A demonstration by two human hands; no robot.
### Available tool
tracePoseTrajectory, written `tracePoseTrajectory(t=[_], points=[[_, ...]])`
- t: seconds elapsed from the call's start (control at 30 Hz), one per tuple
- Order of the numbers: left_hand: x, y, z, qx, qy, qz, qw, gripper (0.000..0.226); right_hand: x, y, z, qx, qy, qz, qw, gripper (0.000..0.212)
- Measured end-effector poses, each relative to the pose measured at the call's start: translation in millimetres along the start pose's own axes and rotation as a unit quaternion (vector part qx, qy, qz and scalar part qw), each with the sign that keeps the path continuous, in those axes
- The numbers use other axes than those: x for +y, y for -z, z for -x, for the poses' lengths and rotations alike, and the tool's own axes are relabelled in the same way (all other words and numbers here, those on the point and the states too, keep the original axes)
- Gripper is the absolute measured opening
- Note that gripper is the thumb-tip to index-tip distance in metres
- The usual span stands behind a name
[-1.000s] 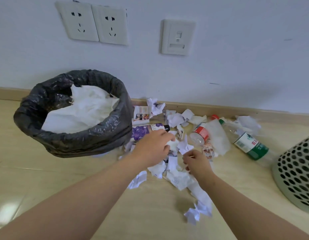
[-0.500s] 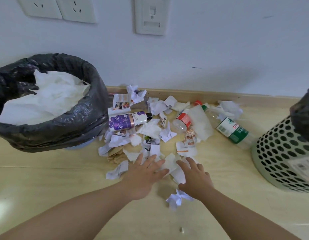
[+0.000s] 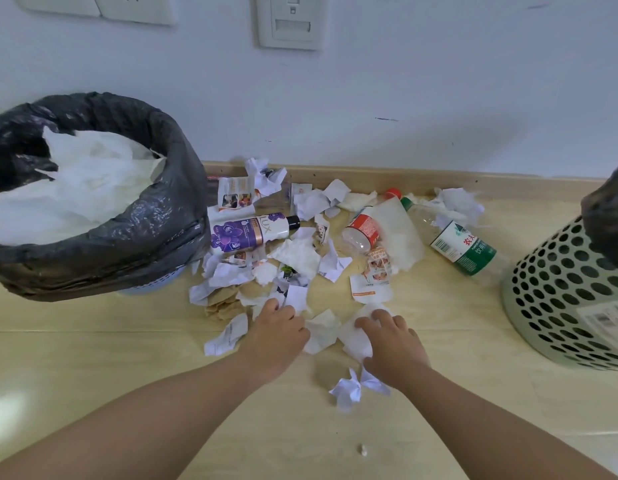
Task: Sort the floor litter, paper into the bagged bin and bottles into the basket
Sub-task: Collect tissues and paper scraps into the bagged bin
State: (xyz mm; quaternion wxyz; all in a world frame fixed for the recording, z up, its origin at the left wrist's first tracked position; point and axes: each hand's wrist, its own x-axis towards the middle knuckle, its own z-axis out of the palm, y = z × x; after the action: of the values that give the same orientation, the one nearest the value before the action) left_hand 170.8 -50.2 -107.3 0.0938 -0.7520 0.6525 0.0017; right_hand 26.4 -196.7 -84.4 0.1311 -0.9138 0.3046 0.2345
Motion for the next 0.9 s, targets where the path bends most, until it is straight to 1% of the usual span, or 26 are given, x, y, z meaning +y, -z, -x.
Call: tracePoseTrajectory(t=[0.03,0.07,0.1,0.13,0.17,0.2,0.23,0.27,0.3,0.33,0.37,0.4,0.43,0.47,0.53,0.57,0.6,0.63,0.7,0.73,0.77,0.83,0.9], points=[[-3.4,4.3,-1.0,0.012,0.01,0.021,1.0,0.019,-0.9,2.0,-0.5,0.001,-0.002,-0.017,1.0,0.058],[-6.7,9.1,-3.4,0.042,0.028,0.053,0.997,0.008,-1.3,4.9,-1.0,0.003,-0.004,-0.042,0.999,0.057],[-10.4,15.0,-6.6,0.067,0.058,0.098,0.991,0.008,-1.7,8.1,-1.7,0.007,-0.004,-0.069,0.998,0.056],[-14.8,22.0,-9.6,0.077,0.104,0.159,0.979,0.014,-2.2,11.5,-3.1,0.015,0.001,-0.096,0.995,0.054],[-21.3,29.8,-13.0,0.078,0.16,0.23,0.957,0.013,-3.0,14.5,-4.4,0.024,0.007,-0.118,0.993,0.052],[-27.2,40.7,-16.7,0.068,0.215,0.32,0.92,0.01,-3.9,17.3,-5.8,0.038,0.013,-0.132,0.99,0.049],[-32.6,48.2,-19.7,0.066,0.261,0.419,0.867,0.01,-4.9,19.7,-7.6,0.055,0.014,-0.136,0.989,0.047],[-37.2,52.2,-22.1,0.086,0.301,0.496,0.81,0.011,-5.8,21.8,-9.8,0.074,0.009,-0.133,0.988,0.047],[-42.4,54.1,-24.2,0.118,0.333,0.542,0.763,0.012,-7.5,23.6,-13.0,0.091,-0.004,-0.124,0.988,0.047],[-46.0,55.7,-26.8,0.142,0.363,0.567,0.726,0.012,-8.2,24.9,-15.9,0.099,-0.023,-0.114,0.988,0.049],[-49.8,57.0,-28.3,0.16,0.39,0.577,0.699,0.014,-9.1,25.6,-18.7,0.094,-0.044,-0.107,0.989,0.052],[-52.8,56.6,-29.2,0.171,0.414,0.577,0.683,0.013,-9.6,25.5,-21.3,0.074,-0.061,-0.108,0.99,0.055],[-55.4,56.0,-28.4,0.174,0.434,0.57,0.675,0.011,-10.3,24.5,-23.7,0.044,-0.07,-0.112,0.99,0.057],[-57.7,55.7,-27.1,0.168,0.451,0.559,0.675,0.012,-10.8,22.6,-25.2,0.01,-0.071,-0.111,0.991,0.058],[-62.8,51.1,-22.8,0.152,0.47,0.533,0.687,0.019,-11.9,16.9,-26.0,-0.028,-0.059,-0.077,0.995,0.056],[-65.7,47.6,-20.1,0.143,0.477,0.522,0.692,0.022,-12.1,14.9,-25.7,-0.023,-0.055,-0.054,0.997,0.054],[-68.7,44.8,-18.0,0.137,0.487,0.519,0.689,0.024,-12.2,14.1,-25.3,-0.008,-0.055,-0.036,0.998,0.051],[-72.3,41.8,-16.1,0.133,0.5,0.527,0.674,0.024,-12.5,14.5,-25.3,0.009,-0.06,-0.026,0.998,0.048],[-78.5,37.6,-12.6,0.127,0.525,0.559,0.63,0.02,-13.2,15.7,-25.9,0.041,-0.077,-0.024,0.996,0.039],[-80.1,36.6,-10.9,0.127,0.531,0.569,0.614,0.019,-13.7,15.5,-26.0,0.054,-0.083,-0.02,0.995,0.036],[-80.5,36.5,-9.1,0.123,0.533,0.57,0.613,0.024,-14.6,14.8,-26.2,0.069,-0.089,-0.015,0.994,0.035],[-79.5,37.0,-5.7,0.116,0.523,0.54,0.649,0.031,-15.5,13.3,-26.3,0.106,-0.1,-0.006,0.989,0.033],[-79.1,37.1,-4.0,0.122,0.517,0.508,0.678,0.029,-15.2,15.2,-27.1,0.14,-0.107,-0.003,0.984,0.037]])
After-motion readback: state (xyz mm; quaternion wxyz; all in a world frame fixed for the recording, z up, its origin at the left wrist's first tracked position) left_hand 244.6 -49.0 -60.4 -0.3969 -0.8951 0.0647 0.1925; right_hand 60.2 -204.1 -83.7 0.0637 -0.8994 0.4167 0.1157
